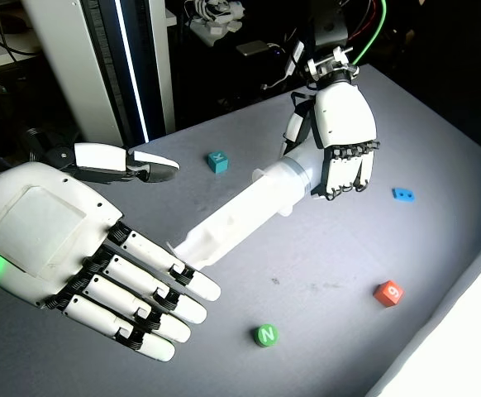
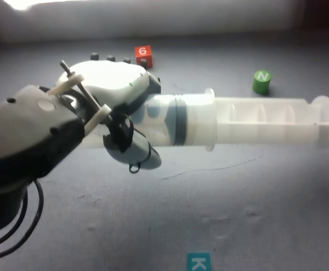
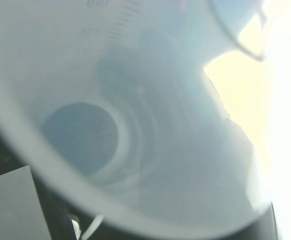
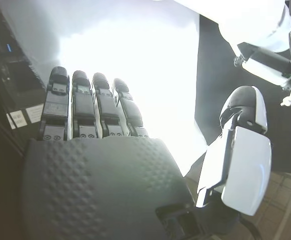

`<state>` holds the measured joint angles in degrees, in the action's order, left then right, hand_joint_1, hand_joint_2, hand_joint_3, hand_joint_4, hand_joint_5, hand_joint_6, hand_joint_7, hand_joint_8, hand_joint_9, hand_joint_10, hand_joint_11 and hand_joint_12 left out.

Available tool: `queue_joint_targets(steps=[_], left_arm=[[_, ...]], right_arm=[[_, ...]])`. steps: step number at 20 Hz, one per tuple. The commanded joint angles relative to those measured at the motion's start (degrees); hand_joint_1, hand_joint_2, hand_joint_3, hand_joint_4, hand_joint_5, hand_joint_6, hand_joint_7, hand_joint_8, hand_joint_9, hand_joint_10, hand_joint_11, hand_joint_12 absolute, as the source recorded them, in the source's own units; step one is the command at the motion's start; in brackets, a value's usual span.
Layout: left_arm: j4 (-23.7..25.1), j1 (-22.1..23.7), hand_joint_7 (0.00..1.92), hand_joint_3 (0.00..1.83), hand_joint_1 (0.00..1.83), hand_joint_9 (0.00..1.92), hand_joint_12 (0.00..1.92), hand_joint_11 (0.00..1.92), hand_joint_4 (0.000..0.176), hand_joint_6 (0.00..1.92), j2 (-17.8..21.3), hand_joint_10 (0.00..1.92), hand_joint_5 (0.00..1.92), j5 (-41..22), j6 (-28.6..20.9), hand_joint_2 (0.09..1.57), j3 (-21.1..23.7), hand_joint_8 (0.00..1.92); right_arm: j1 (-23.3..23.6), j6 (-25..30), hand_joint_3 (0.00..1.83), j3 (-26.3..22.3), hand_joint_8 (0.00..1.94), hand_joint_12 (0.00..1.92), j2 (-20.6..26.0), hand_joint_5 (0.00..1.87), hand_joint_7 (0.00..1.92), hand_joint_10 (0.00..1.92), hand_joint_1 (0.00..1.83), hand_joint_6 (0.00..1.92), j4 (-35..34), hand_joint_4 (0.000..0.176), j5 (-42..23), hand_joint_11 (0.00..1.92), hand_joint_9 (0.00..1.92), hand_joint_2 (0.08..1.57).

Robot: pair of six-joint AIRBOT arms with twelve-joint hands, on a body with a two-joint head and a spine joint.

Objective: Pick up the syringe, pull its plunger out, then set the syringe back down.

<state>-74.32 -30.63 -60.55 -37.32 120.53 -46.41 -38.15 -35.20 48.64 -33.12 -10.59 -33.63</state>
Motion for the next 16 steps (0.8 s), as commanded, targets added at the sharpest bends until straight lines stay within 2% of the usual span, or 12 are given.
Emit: queue_joint_targets(steps=[1,2,3,5,7,10,11,13,16], left_arm=[[4.0,-0.2,0.88,0.0,1.35,0.74,1.44,0.44,0.0,1.11,-0.4,1.39,0.91,-2.6,-1.9,1.16,-0.3,1.13],[5.3,-1.3,0.89,0.0,1.36,0.75,1.44,0.45,0.0,1.08,-1.0,1.38,0.93,-3.0,-4.0,1.16,-0.7,1.12],[5.9,-2.0,0.87,0.0,1.35,0.74,1.43,0.44,0.0,1.16,-1.5,1.4,0.9,-3.1,-5.0,1.17,-1.0,1.11],[7.4,-3.4,0.86,0.0,1.35,0.74,1.41,0.45,0.0,1.18,-2.4,1.4,0.89,-3.1,-6.8,1.17,-1.8,1.11],[8.7,-4.7,0.88,0.0,1.35,0.75,1.41,0.46,0.0,1.13,-3.1,1.37,0.91,-3.2,-8.8,1.16,-2.5,1.13],[11.1,-6.9,0.9,0.0,1.36,0.76,1.42,0.46,0.0,1.17,-3.9,1.39,0.88,-3.5,-12.3,1.16,-3.4,1.07],[11.7,-7.4,0.87,0.0,1.35,0.75,1.41,0.45,0.0,1.17,-3.9,1.39,0.88,-3.6,-13.2,1.17,-3.5,1.12],[12.1,-8.2,0.86,0.0,1.35,0.74,1.41,0.45,0.0,1.17,-4.0,1.39,0.89,-3.7,-13.8,1.17,-3.7,1.15],[12.0,-8.5,0.88,0.0,1.35,0.75,1.4,0.46,0.0,1.19,-4.0,1.38,0.88,-3.7,-14.3,1.17,-3.8,1.11]], right_arm=[[0.2,0.1,0.0,0.1,0.0,0.01,0.2,0.0,0.0,0.0,0.31,0.0,-0.4,0.0,-7.3,0.02,0.0,0.83],[0.2,0.1,0.0,0.1,0.0,0.01,0.2,0.0,0.0,0.0,0.32,0.0,-0.4,0.0,-7.3,0.02,0.0,0.84],[0.2,0.1,0.0,0.1,0.0,0.0,0.2,0.0,0.0,0.0,0.31,0.0,-0.4,0.0,-7.3,0.0,0.0,0.86],[0.2,0.1,0.0,0.1,0.0,0.0,0.2,0.0,0.0,0.0,0.27,0.0,-0.4,0.0,-7.3,0.0,0.0,0.86],[0.2,0.1,0.0,0.1,0.0,0.0,0.2,0.0,0.0,0.0,0.27,0.0,-0.3,0.0,-7.3,0.0,0.0,0.85],[0.2,0.1,0.01,0.0,0.0,0.0,0.2,0.0,0.0,0.0,0.31,0.0,-0.3,0.0,-7.3,0.01,0.0,0.87],[0.2,0.1,0.01,0.0,0.0,0.0,0.2,0.0,0.0,0.0,0.31,0.0,-0.2,0.0,-7.3,0.01,0.0,0.87],[0.2,0.1,0.01,-0.1,0.0,0.0,0.2,0.0,0.0,0.0,0.32,0.0,-0.1,0.0,-7.3,0.0,0.0,0.88],[0.1,0.1,0.01,-0.1,0.0,0.0,0.2,0.0,0.0,0.0,0.28,0.0,0.0,0.0,-7.3,0.0,0.0,0.88]])
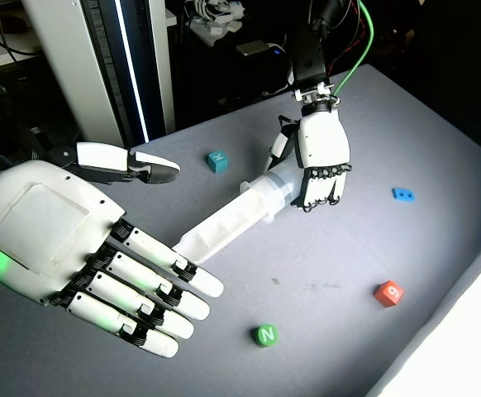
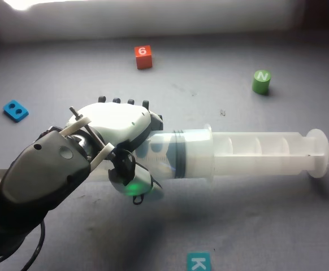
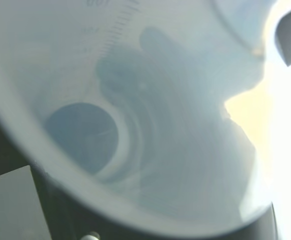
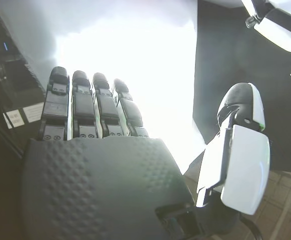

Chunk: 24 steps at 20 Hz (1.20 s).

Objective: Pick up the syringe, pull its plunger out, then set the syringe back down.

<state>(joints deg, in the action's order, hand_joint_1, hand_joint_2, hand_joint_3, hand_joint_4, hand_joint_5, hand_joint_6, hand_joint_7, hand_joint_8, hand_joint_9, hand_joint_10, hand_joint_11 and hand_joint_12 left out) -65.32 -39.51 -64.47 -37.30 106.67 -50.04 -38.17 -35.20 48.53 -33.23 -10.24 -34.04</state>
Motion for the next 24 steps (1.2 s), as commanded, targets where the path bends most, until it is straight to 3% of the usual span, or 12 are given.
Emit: queue_joint_targets(steps=[1,10,12,17,18,19,20,21,22,24], left_arm=[[2.9,0.3,0.88,0.0,1.35,0.76,1.41,0.48,0.0,1.21,-0.1,1.38,0.87,-3.7,-0.6,1.17,-0.2,1.09],[0.7,0.9,0.88,0.0,1.35,0.77,1.42,0.47,0.0,1.18,-0.1,1.39,0.87,-4.0,-0.7,1.17,-0.3,1.11],[0.1,0.7,0.87,0.0,1.36,0.75,1.42,0.45,0.0,1.07,-0.6,1.39,0.91,-4.6,-1.0,1.16,-0.5,1.18],[0.1,0.6,0.81,0.0,1.35,0.69,1.44,0.39,0.0,1.14,-2.1,1.44,0.88,-4.7,-1.3,1.19,-0.7,1.26],[-0.1,0.5,0.56,0.0,0.84,0.44,1.35,0.12,0.0,0.64,-2.3,0.77,0.47,-4.9,-1.3,1.25,-0.6,0.66],[-0.2,0.5,0.57,0.0,0.71,0.51,1.15,0.15,0.0,0.23,-2.5,0.37,0.44,-4.9,-1.3,1.2,-0.6,0.23],[-0.2,0.4,0.57,0.0,0.67,0.54,1.03,0.17,0.0,0.07,-2.7,0.17,0.43,-5.0,-1.3,1.17,-0.6,0.07],[-0.2,0.3,0.54,0.0,0.65,0.54,0.92,0.18,0.0,0.02,-2.8,0.07,0.4,-5.0,-1.3,1.16,-0.5,0.02],[-0.2,0.2,0.54,0.0,0.65,0.54,0.92,0.18,0.0,0.02,-2.9,0.07,0.4,-5.0,-1.4,1.16,-0.5,0.02],[-0.2,0.1,0.53,0.0,0.66,0.56,0.71,0.28,0.0,0.0,-3.1,0.0,0.41,-5.1,-1.4,1.09,-0.5,0.0]], right_arm=[[0.2,0.1,0.01,0.0,0.0,0.0,0.3,0.0,0.0,0.0,0.31,0.0,-0.3,0.0,-6.9,0.0,0.0,0.89],[0.1,0.1,0.01,0.0,0.0,0.0,0.3,0.0,0.0,0.0,0.24,0.0,-0.1,0.0,-6.9,0.0,0.0,0.9],[0.0,0.1,0.01,0.0,0.0,0.0,0.3,0.0,0.0,0.0,0.27,0.0,0.1,0.0,-7.0,0.0,0.0,0.91],[-0.1,0.1,0.01,0.0,0.0,0.0,0.3,0.0,0.0,0.0,0.26,0.0,0.1,0.0,-7.2,0.0,0.0,0.91],[-0.1,0.1,0.01,0.0,0.0,0.0,0.3,0.0,0.0,0.0,0.29,0.0,0.1,0.0,-7.2,0.0,0.0,0.91],[-0.1,0.1,0.0,0.0,0.0,0.0,0.3,0.0,0.0,0.0,0.3,0.0,0.2,0.0,-7.2,0.0,0.0,0.91],[-0.1,0.1,0.0,0.0,0.0,0.0,0.3,0.0,0.0,0.0,0.29,0.0,0.2,0.0,-7.2,0.0,0.0,0.91],[-0.1,0.1,0.0,0.0,0.0,0.0,0.3,0.0,0.0,0.0,0.3,0.0,0.2,0.0,-7.2,0.0,0.0,0.89],[-0.1,0.1,0.0,0.0,0.0,0.0,0.3,0.0,0.0,0.0,0.3,0.0,0.2,0.0,-7.2,0.0,0.0,0.89],[-0.2,0.1,0.0,0.0,0.0,0.0,0.3,0.0,0.0,0.0,0.29,0.0,0.2,0.0,-7.2,0.0,0.0,0.91]])
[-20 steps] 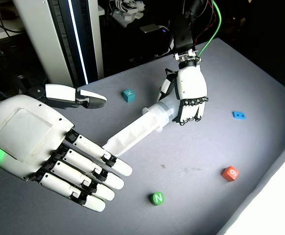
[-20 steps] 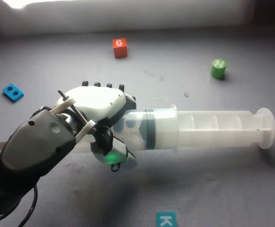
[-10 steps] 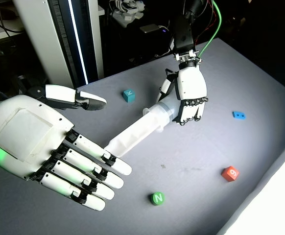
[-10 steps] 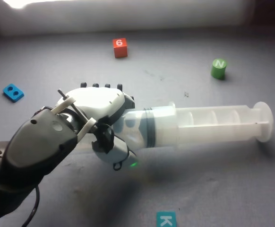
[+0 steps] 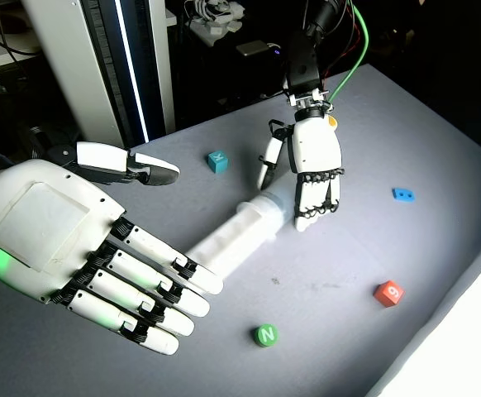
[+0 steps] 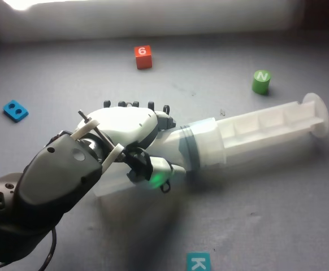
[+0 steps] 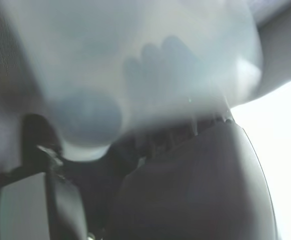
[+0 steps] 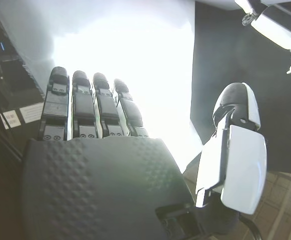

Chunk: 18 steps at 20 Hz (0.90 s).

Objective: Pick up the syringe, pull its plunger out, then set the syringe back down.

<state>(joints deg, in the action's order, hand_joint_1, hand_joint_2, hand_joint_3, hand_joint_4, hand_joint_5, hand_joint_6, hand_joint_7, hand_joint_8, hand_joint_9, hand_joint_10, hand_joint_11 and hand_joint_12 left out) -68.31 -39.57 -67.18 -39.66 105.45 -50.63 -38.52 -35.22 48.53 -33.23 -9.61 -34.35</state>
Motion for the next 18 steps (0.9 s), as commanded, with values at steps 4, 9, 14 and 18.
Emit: queue_joint_targets(steps=[4,9,14,18], left_arm=[[2.8,0.2,0.55,0.0,0.66,0.57,0.63,0.31,0.0,0.01,-0.6,0.0,0.43,-2.8,-0.2,1.07,0.0,0.01],[2.8,0.2,0.55,0.0,0.66,0.56,0.62,0.29,0.0,0.01,-0.6,0.01,0.44,-2.8,-0.2,1.09,0.3,0.01],[4.1,0.9,0.55,0.0,0.64,0.56,0.62,0.28,0.0,0.0,-0.2,0.0,0.44,-2.7,0.4,1.09,0.8,0.0],[3.2,3.7,0.56,0.0,0.69,0.56,0.62,0.29,0.0,0.01,1.6,0.01,0.45,-0.9,4.6,1.07,1.8,0.01]], right_arm=[[0.2,0.2,0.01,0.0,0.0,0.0,0.3,0.0,0.0,0.0,0.27,0.0,-0.4,0.0,-6.9,0.0,0.0,0.94],[0.1,0.2,0.0,0.0,0.0,0.01,0.3,0.0,0.0,0.0,0.35,0.0,-0.3,0.0,-6.8,0.01,0.0,0.89],[0.1,0.7,0.0,0.1,0.0,0.01,0.3,0.0,0.0,0.0,0.3,0.0,-0.4,0.0,-3.7,0.01,0.0,0.91],[1.3,1.2,0.01,0.1,0.0,0.0,0.4,0.0,0.0,0.0,0.33,0.0,-6.1,0.0,1.6,0.0,0.0,0.92]])
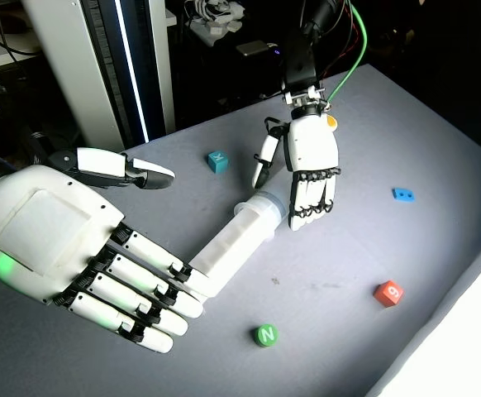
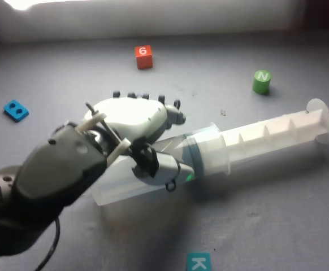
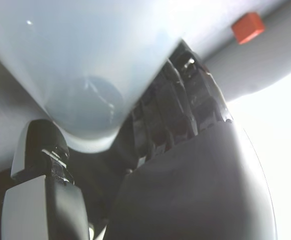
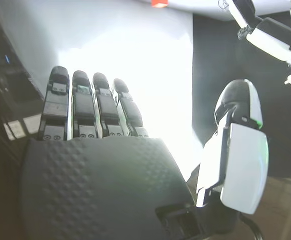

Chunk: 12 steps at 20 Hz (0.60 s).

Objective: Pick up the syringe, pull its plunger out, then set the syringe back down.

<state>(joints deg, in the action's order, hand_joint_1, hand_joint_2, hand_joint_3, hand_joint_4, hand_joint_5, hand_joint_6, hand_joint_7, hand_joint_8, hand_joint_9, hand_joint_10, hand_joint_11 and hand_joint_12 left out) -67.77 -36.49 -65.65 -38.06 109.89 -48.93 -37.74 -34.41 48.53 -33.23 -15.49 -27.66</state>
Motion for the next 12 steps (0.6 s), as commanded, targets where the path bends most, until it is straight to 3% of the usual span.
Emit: queue_joint_targets(steps=[1,5,8,10,12], left_arm=[[2.4,1.2,0.57,0.0,0.69,0.56,0.62,0.29,0.0,0.01,0.5,0.01,0.46,-2.0,0.6,1.07,0.3,0.01],[0.8,4.2,0.44,0.0,0.63,0.49,0.56,0.26,0.0,0.0,2.4,0.0,0.33,0.5,4.2,1.01,1.5,0.0],[-0.7,6.7,0.27,0.0,0.53,0.31,0.49,0.14,0.0,0.0,4.0,0.0,0.19,2.1,6.7,0.94,2.9,0.0],[-0.9,8.1,0.27,0.0,0.48,0.31,0.48,0.13,0.0,0.0,5.3,0.0,0.18,2.9,7.7,0.92,3.8,0.0],[-2.4,10.0,0.27,0.0,0.48,0.31,0.48,0.12,0.0,0.0,6.6,0.0,0.17,4.1,9.9,0.93,4.5,0.0]], right_arm=[[0.7,0.9,0.0,0.0,0.0,0.0,0.4,0.0,0.0,0.0,0.34,0.0,-0.2,0.0,-4.2,0.0,0.0,0.91],[0.9,3.1,0.01,0.0,0.0,0.0,0.6,0.0,0.0,0.0,0.36,0.0,-0.9,0.0,-3.7,0.01,0.0,0.93],[1.4,3.4,0.0,-0.1,0.0,0.0,1.0,0.0,0.0,0.0,0.29,0.0,-7.4,0.0,-4.0,0.0,0.0,0.91],[1.8,3.6,0.0,-0.8,0.0,0.01,1.0,0.0,0.0,0.0,0.33,0.0,-0.6,0.0,-5.4,0.01,0.0,0.92],[2.4,6.9,0.01,-2.0,0.0,0.01,1.0,0.0,0.0,0.0,0.26,0.0,9.1,0.0,-9.3,0.01,0.0,0.94]])
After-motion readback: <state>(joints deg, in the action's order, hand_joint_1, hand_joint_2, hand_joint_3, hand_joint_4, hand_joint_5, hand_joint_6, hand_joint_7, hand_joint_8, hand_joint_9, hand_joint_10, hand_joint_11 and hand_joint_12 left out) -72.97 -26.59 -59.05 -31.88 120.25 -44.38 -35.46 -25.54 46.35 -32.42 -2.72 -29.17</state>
